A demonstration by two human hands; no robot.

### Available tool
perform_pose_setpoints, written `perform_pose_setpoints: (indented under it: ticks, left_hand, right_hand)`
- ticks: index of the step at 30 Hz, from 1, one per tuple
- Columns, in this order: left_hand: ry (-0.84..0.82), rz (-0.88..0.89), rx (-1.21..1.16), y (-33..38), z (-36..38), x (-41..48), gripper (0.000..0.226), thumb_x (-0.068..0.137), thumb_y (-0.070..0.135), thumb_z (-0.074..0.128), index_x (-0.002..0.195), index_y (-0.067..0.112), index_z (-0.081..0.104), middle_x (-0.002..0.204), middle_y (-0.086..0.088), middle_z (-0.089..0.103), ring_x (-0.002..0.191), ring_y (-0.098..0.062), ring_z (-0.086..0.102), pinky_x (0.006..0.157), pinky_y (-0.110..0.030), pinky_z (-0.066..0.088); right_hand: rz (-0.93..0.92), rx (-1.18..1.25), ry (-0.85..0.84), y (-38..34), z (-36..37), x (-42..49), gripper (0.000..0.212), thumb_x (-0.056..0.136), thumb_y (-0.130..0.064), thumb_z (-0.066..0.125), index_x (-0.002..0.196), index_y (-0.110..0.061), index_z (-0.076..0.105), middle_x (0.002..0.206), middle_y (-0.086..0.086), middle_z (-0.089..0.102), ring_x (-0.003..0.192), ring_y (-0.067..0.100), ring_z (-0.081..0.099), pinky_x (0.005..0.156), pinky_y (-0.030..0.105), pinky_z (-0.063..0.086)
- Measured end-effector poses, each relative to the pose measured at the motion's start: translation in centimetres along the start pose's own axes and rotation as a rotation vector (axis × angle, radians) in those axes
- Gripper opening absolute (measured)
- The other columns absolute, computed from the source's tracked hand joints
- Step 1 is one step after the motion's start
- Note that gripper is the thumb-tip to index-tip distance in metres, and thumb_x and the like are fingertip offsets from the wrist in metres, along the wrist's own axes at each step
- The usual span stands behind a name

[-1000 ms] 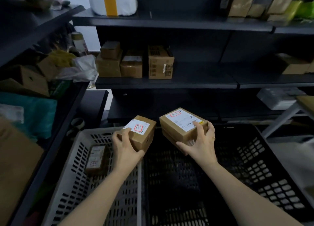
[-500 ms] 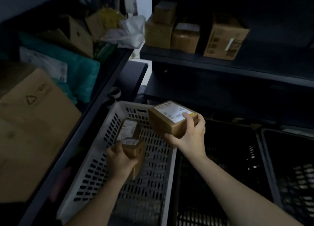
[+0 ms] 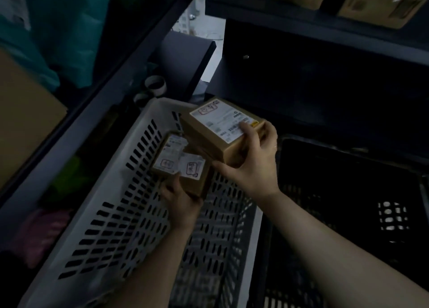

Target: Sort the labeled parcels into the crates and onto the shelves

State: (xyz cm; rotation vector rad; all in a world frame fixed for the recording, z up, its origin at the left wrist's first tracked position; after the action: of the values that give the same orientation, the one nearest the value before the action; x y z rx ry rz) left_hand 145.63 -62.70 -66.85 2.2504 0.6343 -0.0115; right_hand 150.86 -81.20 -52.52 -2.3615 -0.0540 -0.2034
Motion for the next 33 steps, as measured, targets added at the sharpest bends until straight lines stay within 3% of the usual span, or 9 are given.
perform_pose_setpoints:
  ticks: [6,8,11,13,17,20,25,30,33]
  left_hand:
    - [-0.096,-0.039,-0.079,-1.1,4.3,2.9,0.07,0.084,0.015,0.069,0.144,0.006,0.033,0.149,-0.025,0.017,0.134,-0.039,0.024,0.107,-0.035,0.023]
    - [-0.065,-0.093,-0.079,-2.1,5.0,3.5,0.068,0.087,0.021,0.065,0.146,0.018,0.032,0.152,-0.019,0.015,0.136,-0.038,0.022,0.109,-0.041,0.023]
    - [0.029,-0.266,-0.426,-3.1,5.2,3.8,0.061,0.09,0.043,0.056,0.144,0.028,0.029,0.146,-0.008,0.034,0.127,-0.028,0.042,0.09,-0.033,0.044]
    - [-0.005,-0.262,-0.513,-2.7,5.1,3.6,0.053,0.094,0.03,0.055,0.141,0.02,0.033,0.135,-0.009,0.047,0.12,-0.028,0.05,0.076,-0.026,0.048]
    - [-0.093,-0.153,-0.334,-1.3,2.9,4.6,0.043,0.094,0.026,0.051,0.135,0.013,0.046,0.135,-0.01,0.042,0.125,-0.029,0.045,0.098,-0.035,0.043]
    - [-0.123,-0.206,-0.584,1.2,-0.2,4.8,0.04,0.1,0.035,0.04,0.134,0.016,0.047,0.129,0.0,0.048,0.117,-0.019,0.048,0.1,-0.037,0.041]
    - [-0.559,-0.463,-1.114,6.8,-3.1,2.5,0.072,0.071,0.073,0.048,0.126,0.027,0.054,0.12,-0.006,0.06,0.11,-0.03,0.057,0.088,-0.057,0.047]
    - [-0.641,-0.4,-1.129,11.5,-5.5,0.7,0.055,0.077,0.05,0.063,0.126,0.028,0.053,0.123,-0.01,0.058,0.111,-0.033,0.054,0.089,-0.065,0.045]
    - [-0.604,-0.376,-1.147,13.7,-5.7,-0.3,0.076,0.061,0.042,0.073,0.131,0.026,0.049,0.122,-0.011,0.06,0.108,-0.032,0.058,0.077,-0.053,0.054]
  right_hand:
    - [-0.063,-0.108,-0.002,1.9,1.9,-0.5,0.09,0.059,-0.071,0.06,0.136,-0.039,0.025,0.152,0.017,0.008,0.139,0.029,0.008,0.102,0.059,0.041]
    - [-0.064,-0.165,-0.027,2.1,2.2,-0.6,0.091,0.058,-0.074,0.056,0.136,-0.039,0.024,0.152,0.018,0.01,0.139,0.033,0.013,0.098,0.058,0.045]
    - [-0.081,-0.261,-0.079,2.1,2.8,-0.5,0.093,0.057,-0.079,0.049,0.136,-0.036,0.025,0.151,0.019,0.015,0.135,0.041,0.029,0.092,0.055,0.05]
    - [-0.08,-0.269,-0.098,2.2,3.0,-0.4,0.095,0.057,-0.079,0.051,0.137,-0.034,0.028,0.15,0.02,0.015,0.133,0.043,0.032,0.094,0.054,0.049]
    - [-0.063,-0.179,-0.123,2.3,2.9,-0.4,0.095,0.061,-0.063,0.073,0.14,-0.031,0.031,0.151,0.017,0.01,0.137,0.041,0.024,0.102,0.054,0.044]
    - [-0.035,-0.088,-0.135,1.7,2.3,-0.7,0.096,0.061,-0.058,0.078,0.14,-0.032,0.03,0.152,0.01,0.005,0.14,0.037,0.018,0.108,0.052,0.038]
    - [-0.089,0.077,-0.111,-1.0,0.4,-1.9,0.09,0.058,-0.067,0.068,0.132,-0.04,0.025,0.147,0.004,0.006,0.141,0.032,0.017,0.112,0.049,0.035]
    - [-0.083,0.142,-0.08,-2.1,-2.3,-3.2,0.091,0.056,-0.07,0.066,0.131,-0.038,0.025,0.142,-0.01,0.006,0.132,0.005,0.009,0.112,0.032,0.029]
    - [0.142,0.364,-0.024,-1.0,-4.8,-4.1,0.115,0.054,-0.084,0.06,0.147,-0.032,0.016,0.15,-0.006,0.008,0.137,0.008,0.016,0.112,0.025,0.026]
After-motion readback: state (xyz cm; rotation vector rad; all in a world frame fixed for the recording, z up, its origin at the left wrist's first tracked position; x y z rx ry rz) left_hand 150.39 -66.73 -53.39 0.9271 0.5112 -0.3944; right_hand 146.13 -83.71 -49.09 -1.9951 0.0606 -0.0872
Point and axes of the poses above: each hand's wrist, its own x-axis towards the middle knuckle, its own z-axis out of the palm, y = z × x, the point moved 8 cm from there along x, towards the middle knuckle
